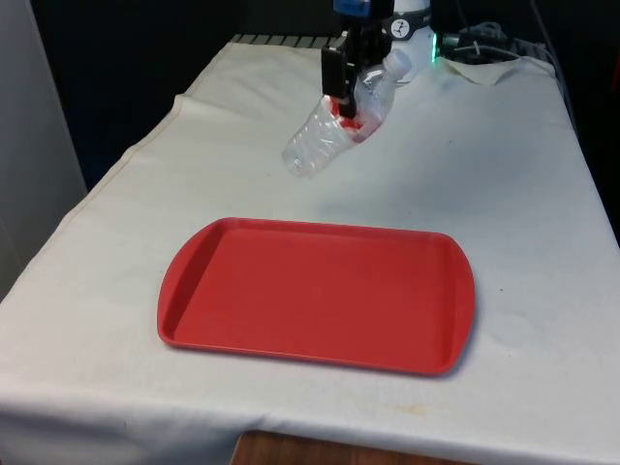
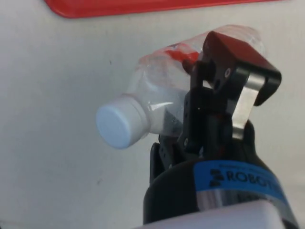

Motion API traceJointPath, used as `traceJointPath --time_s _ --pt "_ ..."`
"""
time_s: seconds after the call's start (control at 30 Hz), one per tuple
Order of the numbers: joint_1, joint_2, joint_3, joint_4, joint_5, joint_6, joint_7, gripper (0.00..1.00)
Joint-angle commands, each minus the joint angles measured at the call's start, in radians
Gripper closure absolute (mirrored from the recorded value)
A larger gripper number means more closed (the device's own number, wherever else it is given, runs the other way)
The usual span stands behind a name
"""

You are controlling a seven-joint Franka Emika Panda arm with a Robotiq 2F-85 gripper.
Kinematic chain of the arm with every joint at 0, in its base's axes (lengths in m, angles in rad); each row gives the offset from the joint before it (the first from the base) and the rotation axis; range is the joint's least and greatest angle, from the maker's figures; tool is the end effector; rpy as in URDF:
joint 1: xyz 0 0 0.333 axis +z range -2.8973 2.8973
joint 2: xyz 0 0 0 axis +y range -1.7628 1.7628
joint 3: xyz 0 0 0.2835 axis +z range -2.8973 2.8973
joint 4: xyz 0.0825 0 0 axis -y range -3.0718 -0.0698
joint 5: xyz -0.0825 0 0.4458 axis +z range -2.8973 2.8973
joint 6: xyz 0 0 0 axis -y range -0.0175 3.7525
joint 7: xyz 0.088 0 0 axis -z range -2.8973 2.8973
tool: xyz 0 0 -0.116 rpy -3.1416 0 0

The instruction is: Place the bottle upright on the tray.

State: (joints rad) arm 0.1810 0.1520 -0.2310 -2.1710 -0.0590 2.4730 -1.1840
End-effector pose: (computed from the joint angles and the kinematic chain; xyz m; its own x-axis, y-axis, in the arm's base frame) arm 0.6102 -0.0318 0.2573 0.3795 0.9250 -0.0152 0.9128 -0.3718 0.1689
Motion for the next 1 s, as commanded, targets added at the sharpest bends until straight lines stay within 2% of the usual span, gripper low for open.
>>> traceJointPath --time_s 0.0,0.03,0.1,0.13,0.4,0.43,0.47,0.63,0.67,0.7,0.73,0.97 --pt "-0.004 0.004 0.006 0.004 0.029 0.013 -0.02 0.68" --pt "-0.004 0.007 0.006 0.006 0.051 0.02 -0.032 0.68" --pt "0.0 0.005 0.0 0.004 0.033 0.011 -0.018 0.68" --pt "-0.005 0.01 0.006 0.009 0.074 0.027 -0.046 0.68" --pt "-0.005 0.021 0.006 0.02 0.183 0.056 -0.111 0.68" --pt "0.0 0.018 -0.001 0.016 0.155 0.045 -0.091 0.68" --pt "-0.005 0.022 0.006 0.022 0.193 0.057 -0.117 0.68" --pt "-0.005 0.029 0.006 0.03 0.255 0.067 -0.155 0.68" --pt "-0.006 0.032 0.007 0.034 0.281 0.071 -0.171 0.68" --pt "0.0 0.03 -0.001 0.03 0.255 0.063 -0.153 0.68" --pt "-0.006 0.033 0.006 0.036 0.293 0.072 -0.179 0.68" --pt "-0.008 0.048 0.005 0.058 0.396 0.076 -0.247 0.68"
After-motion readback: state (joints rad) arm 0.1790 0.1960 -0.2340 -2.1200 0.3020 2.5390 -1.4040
